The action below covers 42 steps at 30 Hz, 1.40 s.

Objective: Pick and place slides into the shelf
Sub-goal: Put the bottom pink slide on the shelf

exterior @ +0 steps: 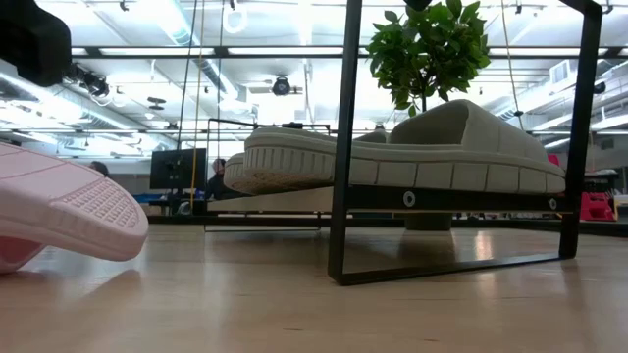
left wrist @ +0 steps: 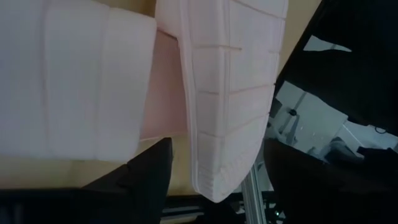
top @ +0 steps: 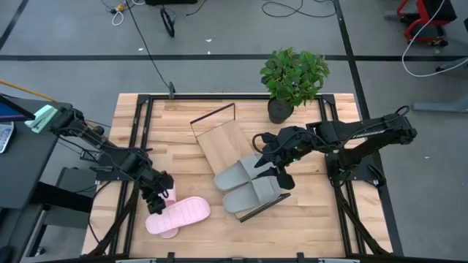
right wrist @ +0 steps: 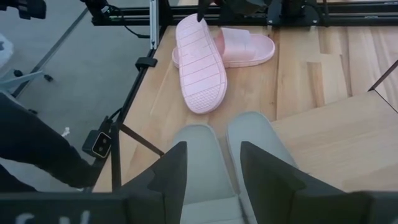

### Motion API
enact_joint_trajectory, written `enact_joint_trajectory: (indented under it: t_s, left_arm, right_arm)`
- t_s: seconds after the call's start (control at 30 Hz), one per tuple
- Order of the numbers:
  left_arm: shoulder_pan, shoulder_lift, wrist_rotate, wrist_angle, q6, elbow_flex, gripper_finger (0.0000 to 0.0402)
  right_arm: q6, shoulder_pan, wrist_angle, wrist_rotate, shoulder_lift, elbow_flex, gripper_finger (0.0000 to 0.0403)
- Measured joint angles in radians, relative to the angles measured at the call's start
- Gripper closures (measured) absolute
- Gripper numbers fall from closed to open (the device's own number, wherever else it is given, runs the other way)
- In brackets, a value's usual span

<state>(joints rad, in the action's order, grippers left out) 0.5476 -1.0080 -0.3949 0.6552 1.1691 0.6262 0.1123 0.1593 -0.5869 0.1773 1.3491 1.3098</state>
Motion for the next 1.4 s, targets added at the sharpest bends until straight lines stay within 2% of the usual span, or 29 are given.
enact_joint_trajectory:
  t_s: [0.3, 0.9, 1.07, 1.3, 1.4]
  left_arm:
    - [0.000, -0.020, 0.030, -0.013, 0.038, 0.000, 0.0134]
    - [0.064, -0.221, 0.032, -0.120, 0.029, 0.000, 0.0142]
    - [0.071, -0.224, 0.032, -0.162, 0.039, 0.001, 0.0188]
    - [0.071, -0.222, 0.029, -0.162, 0.027, 0.059, 0.0309]
    - [0.070, -0.223, 0.029, -0.162, 0.026, 0.090, 0.0323]
  right_arm:
    - [0.023, 0.000, 0.000, 0.012, 0.000, 0.000, 0.0247]
    - [0.045, 0.000, -0.003, 0.014, 0.000, 0.000, 0.0247]
    - [0.044, 0.000, -0.003, 0.014, 0.000, 0.000, 0.0247]
    - [0.034, 0.000, -0.003, 0.014, 0.000, -0.001, 0.0247]
    - [0.024, 0.000, -0.003, 0.014, -0.001, -0.001, 0.0247]
